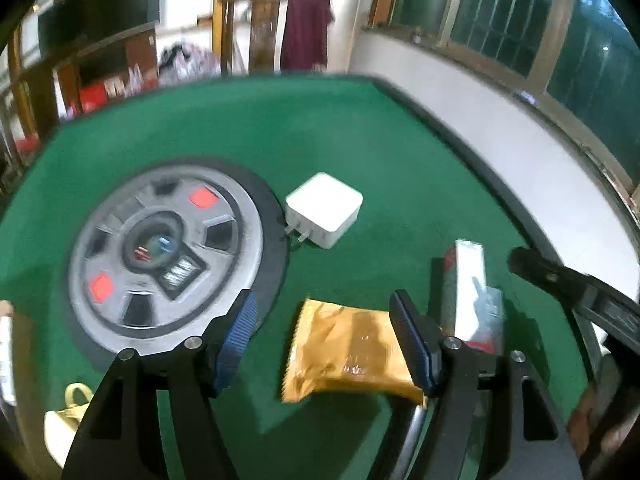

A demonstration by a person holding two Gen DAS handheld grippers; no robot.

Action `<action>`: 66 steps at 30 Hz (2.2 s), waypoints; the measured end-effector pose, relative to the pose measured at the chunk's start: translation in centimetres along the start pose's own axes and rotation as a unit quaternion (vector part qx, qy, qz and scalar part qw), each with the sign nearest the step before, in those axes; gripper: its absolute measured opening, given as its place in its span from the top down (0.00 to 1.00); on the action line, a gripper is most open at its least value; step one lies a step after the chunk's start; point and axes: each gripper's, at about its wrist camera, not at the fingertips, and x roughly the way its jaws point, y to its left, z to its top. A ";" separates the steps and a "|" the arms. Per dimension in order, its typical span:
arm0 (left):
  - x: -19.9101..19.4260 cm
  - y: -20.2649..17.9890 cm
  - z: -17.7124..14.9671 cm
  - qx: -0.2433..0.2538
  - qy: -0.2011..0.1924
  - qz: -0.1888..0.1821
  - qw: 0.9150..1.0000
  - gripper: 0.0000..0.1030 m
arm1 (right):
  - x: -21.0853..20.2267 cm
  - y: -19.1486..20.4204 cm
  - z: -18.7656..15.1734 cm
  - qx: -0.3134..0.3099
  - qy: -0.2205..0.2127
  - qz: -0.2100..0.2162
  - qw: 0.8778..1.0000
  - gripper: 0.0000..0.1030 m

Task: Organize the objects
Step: 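Grasp the gold foil packet with the left gripper, then grasp the gold-capped black marker with the right gripper while the left gripper lifts the packet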

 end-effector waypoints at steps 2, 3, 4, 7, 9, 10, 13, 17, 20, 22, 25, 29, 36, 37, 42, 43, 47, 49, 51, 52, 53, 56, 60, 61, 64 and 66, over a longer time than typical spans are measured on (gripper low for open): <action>1.6 -0.8 0.3 0.017 0.016 0.001 1.000 0.40 | 0.1 0.0 0.1 0.000 0.000 -0.001 1.000 0.45; 2.3 -1.5 0.3 0.032 0.021 0.004 0.999 0.40 | 0.2 0.0 0.1 0.000 0.001 -0.002 1.000 0.45; 2.8 -2.1 0.2 0.049 0.032 0.003 0.998 0.40 | 0.2 -0.1 0.1 0.001 0.001 -0.002 1.000 0.45; 2.8 -3.8 -0.9 0.105 0.046 0.005 0.993 0.40 | 0.4 -0.1 0.1 0.000 0.004 -0.002 1.000 0.45; 2.0 -4.4 -2.0 0.135 0.055 -0.007 0.989 0.40 | 0.5 0.0 0.0 -0.001 0.006 0.001 1.000 0.45; 1.7 -4.3 -2.4 0.139 0.059 -0.010 0.989 0.40 | 0.5 0.0 0.0 -0.002 0.007 0.001 1.000 0.45; 0.6 -3.1 -3.5 0.130 0.064 -0.004 0.989 0.40 | 0.6 0.2 -0.2 -0.006 0.009 0.003 1.000 0.45; -0.8 -0.9 -4.4 0.071 0.057 0.014 0.996 0.40 | 0.5 0.5 -0.4 -0.012 0.008 0.005 1.000 0.45; -1.5 -0.1 -5.3 0.031 0.054 0.033 0.998 0.40 | 0.5 0.8 -0.5 -0.017 0.008 0.006 1.000 0.45; -1.2 -0.5 -5.7 0.029 0.058 0.056 0.996 0.39 | 0.5 1.0 -0.6 -0.022 0.008 0.007 1.000 0.45; -1.2 -1.7 -6.2 0.044 0.043 0.094 0.994 0.29 | 0.4 1.3 -0.9 -0.030 0.006 0.007 1.000 0.45; -1.7 -3.2 -7.5 0.085 0.029 0.078 0.993 0.57 | 0.3 1.2 -0.9 -0.030 0.004 0.010 0.999 0.45; -4.8 0.2 -7.9 0.026 0.025 0.005 0.999 1.00 | 0.3 1.1 -0.9 -0.036 -0.001 0.005 0.999 0.45; -5.3 0.9 -8.0 0.015 0.018 -0.009 1.000 1.00 | 0.3 1.2 -1.0 -0.038 -0.003 0.004 0.999 0.45; -9.0 2.6 -9.0 0.007 -0.018 -0.026 0.999 1.00 | -1.5 1.7 -2.6 -0.048 0.001 0.010 0.999 0.45; -9.6 3.0 -9.2 0.009 -0.024 -0.031 0.999 1.00 | -2.3 1.8 -3.2 -0.047 0.004 0.022 0.999 0.45; -11.3 2.9 -10.2 0.060 -0.040 -0.048 0.996 0.93 | -4.7 2.5 -7.1 -0.070 0.043 0.025 0.996 0.45; -11.4 1.7 -11.0 0.116 -0.036 -0.046 0.992 0.58 | -5.1 2.5 -8.5 -0.071 0.057 0.023 0.996 0.45; -11.4 0.1 -12.0 0.190 -0.046 -0.046 0.980 0.31 | -5.0 2.4 -9.7 -0.066 0.084 0.023 0.994 0.45; -11.4 -0.6 -12.4 0.220 -0.049 -0.038 0.973 0.31 | -4.7 2.4 -9.9 -0.063 0.092 0.025 0.993 0.45; -11.2 -1.3 -12.8 0.259 -0.050 -0.022 0.964 0.31 | -4.3 2.3 -10.2 -0.060 0.099 0.023 0.993 0.45; -9.9 -2.3 -12.9 0.320 -0.038 -0.011 0.947 0.31 | -3.5 2.8 -10.3 -0.063 0.104 0.006 0.993 0.44; -8.2 -2.7 -11.8 0.318 -0.031 -0.026 0.947 0.25 | -2.5 4.7 -10.5 -0.085 0.109 -0.011 0.990 0.44; -7.7 -2.8 -11.4 0.307 -0.027 -0.034 0.951 0.25 | -2.4 5.1 -10.7 -0.094 0.107 -0.021 0.990 0.44; -6.2 -3.6 -11.6 0.298 -0.006 -0.043 0.954 0.25 | -1.8 6.3 -11.0 -0.124 0.099 -0.053 0.986 0.44; -5.5 -4.3 -12.5 0.306 -0.021 -0.039 0.951 0.25 | -1.5 6.9 -11.2 -0.149 0.095 -0.073 0.982 0.44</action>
